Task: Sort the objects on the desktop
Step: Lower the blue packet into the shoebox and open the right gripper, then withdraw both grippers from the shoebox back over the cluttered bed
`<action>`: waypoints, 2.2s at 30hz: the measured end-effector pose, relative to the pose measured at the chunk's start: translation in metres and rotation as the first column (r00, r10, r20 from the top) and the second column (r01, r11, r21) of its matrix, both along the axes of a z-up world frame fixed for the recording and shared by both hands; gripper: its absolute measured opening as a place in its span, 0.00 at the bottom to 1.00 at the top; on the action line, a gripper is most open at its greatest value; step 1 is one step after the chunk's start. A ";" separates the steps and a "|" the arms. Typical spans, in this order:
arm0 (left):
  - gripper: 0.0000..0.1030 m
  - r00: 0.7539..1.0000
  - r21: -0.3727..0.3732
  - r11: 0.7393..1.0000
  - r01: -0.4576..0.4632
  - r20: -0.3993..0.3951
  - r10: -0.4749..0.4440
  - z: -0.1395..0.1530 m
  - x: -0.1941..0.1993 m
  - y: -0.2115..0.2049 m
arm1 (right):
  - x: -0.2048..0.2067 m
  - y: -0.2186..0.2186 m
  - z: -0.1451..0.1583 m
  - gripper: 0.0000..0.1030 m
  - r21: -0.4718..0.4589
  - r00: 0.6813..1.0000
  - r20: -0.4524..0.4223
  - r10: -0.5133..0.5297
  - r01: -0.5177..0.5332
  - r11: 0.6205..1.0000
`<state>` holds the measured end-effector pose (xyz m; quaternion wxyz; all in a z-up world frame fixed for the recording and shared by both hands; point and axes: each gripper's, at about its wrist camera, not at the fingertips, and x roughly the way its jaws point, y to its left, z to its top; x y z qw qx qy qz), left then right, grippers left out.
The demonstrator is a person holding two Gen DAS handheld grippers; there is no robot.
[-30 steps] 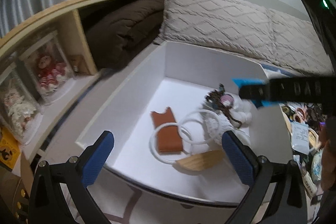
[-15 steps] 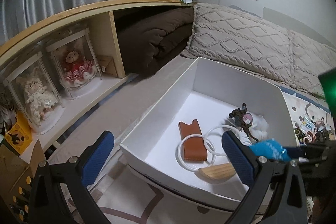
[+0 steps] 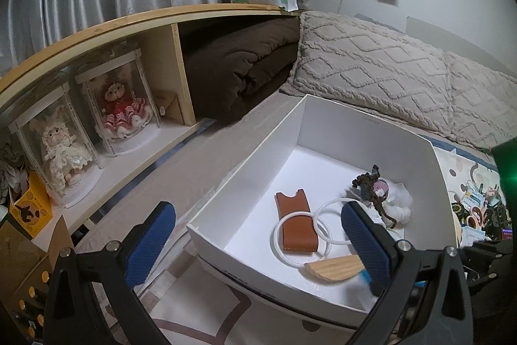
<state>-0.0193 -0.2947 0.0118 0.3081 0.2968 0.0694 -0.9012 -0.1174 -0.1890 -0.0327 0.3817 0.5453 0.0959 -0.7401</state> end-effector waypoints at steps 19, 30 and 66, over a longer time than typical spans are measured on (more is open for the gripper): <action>1.00 1.000 0.001 1.000 0.011 -0.003 -0.011 0.000 0.002 0.002 | 0.003 0.002 0.010 1.00 -0.001 0.988 -0.154 -0.031 0.031 1.000; 1.00 1.000 0.011 1.000 0.013 -0.001 -0.013 -0.003 0.003 0.003 | -0.002 0.019 0.020 1.00 -0.059 0.965 -0.246 -0.092 0.080 0.995; 1.00 1.000 -0.043 0.999 0.022 0.001 -0.022 0.000 -0.004 0.027 | -0.001 0.150 0.057 1.00 -0.196 0.847 -0.438 -0.300 0.235 0.952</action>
